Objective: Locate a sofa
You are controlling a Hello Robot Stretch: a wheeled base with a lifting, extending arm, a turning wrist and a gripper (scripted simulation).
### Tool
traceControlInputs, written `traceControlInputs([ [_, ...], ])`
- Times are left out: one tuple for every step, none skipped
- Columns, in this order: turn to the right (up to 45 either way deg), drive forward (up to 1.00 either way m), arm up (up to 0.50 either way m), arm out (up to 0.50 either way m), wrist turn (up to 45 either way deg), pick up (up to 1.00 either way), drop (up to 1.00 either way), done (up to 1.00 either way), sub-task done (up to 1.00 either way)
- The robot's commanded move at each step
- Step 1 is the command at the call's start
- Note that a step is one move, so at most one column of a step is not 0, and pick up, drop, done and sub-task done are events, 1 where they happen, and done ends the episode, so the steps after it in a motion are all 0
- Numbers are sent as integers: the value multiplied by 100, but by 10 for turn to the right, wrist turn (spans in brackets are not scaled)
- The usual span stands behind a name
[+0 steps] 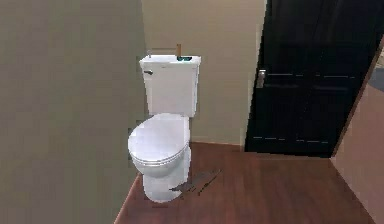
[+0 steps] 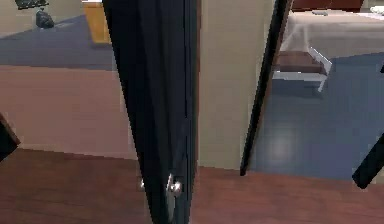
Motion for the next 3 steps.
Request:
traceControlInputs([
  [-450,0,0,0,0,0,0,0,0],
  [-360,0,0,0,0,0,0,0,0],
  [0,15,0,0,0,0,0,0,0],
])
